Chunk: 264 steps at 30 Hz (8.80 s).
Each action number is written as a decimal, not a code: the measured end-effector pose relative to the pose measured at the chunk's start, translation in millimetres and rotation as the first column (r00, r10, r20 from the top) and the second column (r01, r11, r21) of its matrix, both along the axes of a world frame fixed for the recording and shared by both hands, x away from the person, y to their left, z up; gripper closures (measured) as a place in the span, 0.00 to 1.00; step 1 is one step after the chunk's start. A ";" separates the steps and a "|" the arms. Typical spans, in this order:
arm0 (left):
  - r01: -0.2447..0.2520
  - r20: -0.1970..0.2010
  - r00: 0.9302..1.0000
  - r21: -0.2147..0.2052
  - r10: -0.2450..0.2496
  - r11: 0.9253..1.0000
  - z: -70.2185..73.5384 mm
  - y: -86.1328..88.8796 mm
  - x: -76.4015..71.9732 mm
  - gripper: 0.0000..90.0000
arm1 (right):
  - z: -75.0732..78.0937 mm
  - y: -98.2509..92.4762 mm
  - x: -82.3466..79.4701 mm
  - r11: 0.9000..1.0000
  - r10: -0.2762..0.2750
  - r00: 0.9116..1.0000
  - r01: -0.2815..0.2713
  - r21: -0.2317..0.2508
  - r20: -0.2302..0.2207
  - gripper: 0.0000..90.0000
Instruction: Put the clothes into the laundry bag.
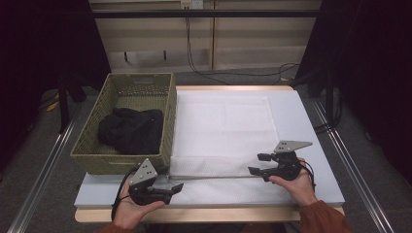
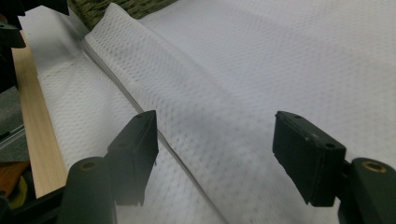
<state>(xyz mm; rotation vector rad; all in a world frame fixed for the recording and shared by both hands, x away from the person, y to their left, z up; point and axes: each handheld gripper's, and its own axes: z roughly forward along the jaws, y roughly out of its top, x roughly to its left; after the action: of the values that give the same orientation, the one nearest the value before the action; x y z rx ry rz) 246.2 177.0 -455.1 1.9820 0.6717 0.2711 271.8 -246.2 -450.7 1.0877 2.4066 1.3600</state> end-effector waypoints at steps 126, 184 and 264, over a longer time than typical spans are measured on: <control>0.035 -0.022 0.999 0.038 -0.034 0.999 0.2 -2.2 -3.2 0.25 | 6.5 58.0 68.5 0.992 0.125 0.992 -0.125 -0.020 -0.006 0.98; 0.038 0.002 0.999 0.044 -0.038 0.998 1.3 -2.4 -5.0 0.23 | 59.1 56.4 77.7 0.971 0.130 0.980 -0.158 0.182 0.153 0.98; -0.309 0.058 0.951 0.138 0.304 0.941 96.9 79.7 149.2 0.21 | 56.7 53.9 84.9 0.966 0.151 0.982 -0.171 0.195 0.113 0.99</control>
<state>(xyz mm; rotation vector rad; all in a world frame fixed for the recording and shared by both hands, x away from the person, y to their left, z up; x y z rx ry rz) 395.4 256.7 -358.2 1.9999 0.9621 0.5575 356.7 -192.3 -394.0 0.8595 2.3700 1.7036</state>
